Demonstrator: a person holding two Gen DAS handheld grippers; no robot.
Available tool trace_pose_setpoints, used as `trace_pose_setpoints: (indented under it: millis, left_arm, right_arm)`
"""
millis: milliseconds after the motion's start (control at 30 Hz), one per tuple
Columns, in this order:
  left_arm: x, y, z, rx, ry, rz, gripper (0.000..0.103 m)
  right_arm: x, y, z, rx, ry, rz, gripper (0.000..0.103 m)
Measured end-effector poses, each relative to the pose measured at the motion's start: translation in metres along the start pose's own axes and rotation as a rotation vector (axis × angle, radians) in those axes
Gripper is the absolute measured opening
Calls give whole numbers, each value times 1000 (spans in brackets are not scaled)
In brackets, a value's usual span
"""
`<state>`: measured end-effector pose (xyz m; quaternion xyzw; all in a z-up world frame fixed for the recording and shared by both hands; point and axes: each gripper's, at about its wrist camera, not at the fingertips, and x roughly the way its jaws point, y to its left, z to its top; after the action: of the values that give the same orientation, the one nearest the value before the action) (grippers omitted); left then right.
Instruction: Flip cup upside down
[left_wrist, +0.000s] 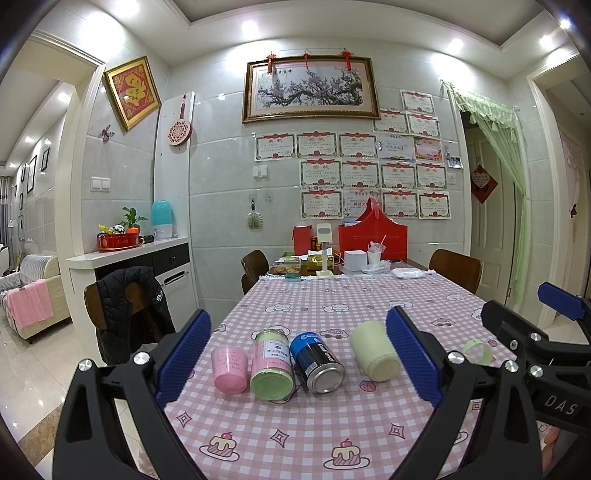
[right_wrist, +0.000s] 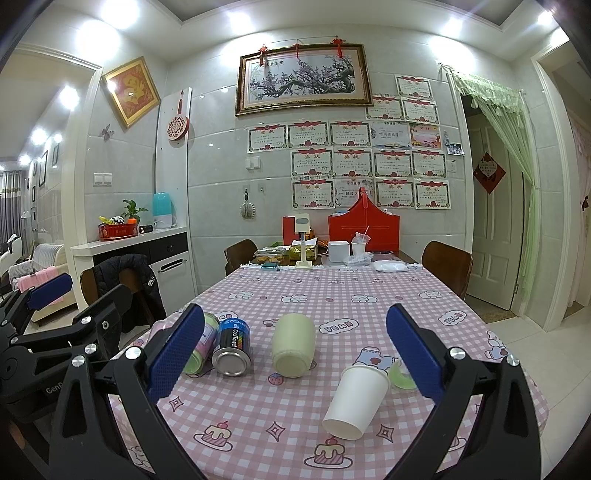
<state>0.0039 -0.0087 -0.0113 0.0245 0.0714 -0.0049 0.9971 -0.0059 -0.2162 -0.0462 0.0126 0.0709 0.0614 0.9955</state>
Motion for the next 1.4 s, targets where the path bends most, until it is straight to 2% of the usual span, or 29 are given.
trace_pose_setpoints:
  millis: [333, 667, 1167, 1400]
  left_arm:
    - [1, 1, 0, -1, 3, 0, 94]
    - [20, -2, -13, 2, 25, -9, 94]
    - [47, -40, -17, 10, 89, -66, 94]
    - [85, -77, -24, -3, 205, -140, 94]
  right_arm:
    - [1, 0, -1, -1, 3, -1, 95]
    - [7, -5, -4, -1, 19, -17, 95]
    - [24, -46, -11, -25, 81, -49, 95]
    - [43, -79, -21, -41, 145, -106, 95]
